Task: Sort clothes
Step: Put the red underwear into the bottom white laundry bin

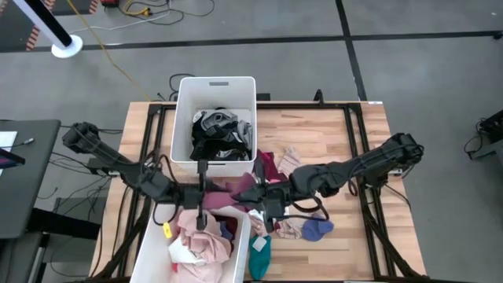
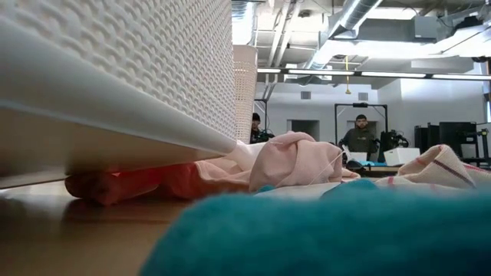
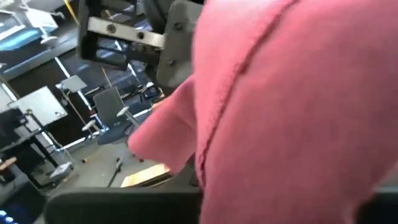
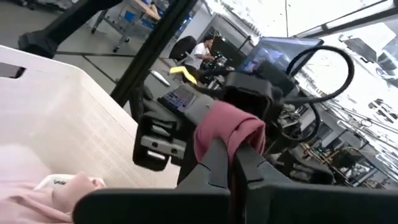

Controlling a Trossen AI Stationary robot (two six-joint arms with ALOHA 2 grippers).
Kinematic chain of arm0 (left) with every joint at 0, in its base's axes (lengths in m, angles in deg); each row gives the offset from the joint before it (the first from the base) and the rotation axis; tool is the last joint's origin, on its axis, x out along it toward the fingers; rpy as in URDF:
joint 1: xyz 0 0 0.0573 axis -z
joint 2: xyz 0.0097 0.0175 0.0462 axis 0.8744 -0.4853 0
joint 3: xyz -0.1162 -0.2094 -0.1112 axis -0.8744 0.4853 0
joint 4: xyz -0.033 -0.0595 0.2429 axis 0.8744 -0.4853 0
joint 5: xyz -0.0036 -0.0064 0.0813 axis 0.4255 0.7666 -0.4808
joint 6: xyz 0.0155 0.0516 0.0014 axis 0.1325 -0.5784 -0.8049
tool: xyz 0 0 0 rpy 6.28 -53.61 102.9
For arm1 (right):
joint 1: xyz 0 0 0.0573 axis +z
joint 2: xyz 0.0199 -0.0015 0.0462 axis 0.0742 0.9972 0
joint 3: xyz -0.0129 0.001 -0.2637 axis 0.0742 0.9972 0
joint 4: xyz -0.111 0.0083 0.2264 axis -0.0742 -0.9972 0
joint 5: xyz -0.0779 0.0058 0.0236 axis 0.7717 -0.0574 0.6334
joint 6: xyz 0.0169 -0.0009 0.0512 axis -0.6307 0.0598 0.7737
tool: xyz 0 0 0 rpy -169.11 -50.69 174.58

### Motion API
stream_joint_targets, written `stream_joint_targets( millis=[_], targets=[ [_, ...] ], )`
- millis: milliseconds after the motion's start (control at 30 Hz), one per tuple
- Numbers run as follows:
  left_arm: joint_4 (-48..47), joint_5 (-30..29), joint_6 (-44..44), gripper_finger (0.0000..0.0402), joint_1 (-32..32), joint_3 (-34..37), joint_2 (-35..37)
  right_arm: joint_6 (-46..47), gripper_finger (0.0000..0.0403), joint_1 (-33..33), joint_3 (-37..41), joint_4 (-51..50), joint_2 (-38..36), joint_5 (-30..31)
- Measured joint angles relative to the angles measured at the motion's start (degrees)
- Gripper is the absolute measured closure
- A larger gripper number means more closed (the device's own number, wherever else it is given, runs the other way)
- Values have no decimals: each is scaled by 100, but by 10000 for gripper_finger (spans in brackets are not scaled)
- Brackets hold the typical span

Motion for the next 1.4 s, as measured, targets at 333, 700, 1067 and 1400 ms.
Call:
stream_joint_targets(
  millis=[333,700,1067,1400],
  targets=[
    [-1092,-1510,-913,393,1093,-896,-2,-51,252,317,0,-334,-2,879],
    [-2476,-1816,-594,394,2299,-1713,2,35,160,821,7,-962,-204,2503],
    [-4380,-1141,1245,394,2863,-2044,-26,1687,176,1183,7,-2880,-767,2928],
    [-5287,-844,2375,393,2751,-2044,-477,3344,176,1225,7,-4471,-822,2930]
  ],
)
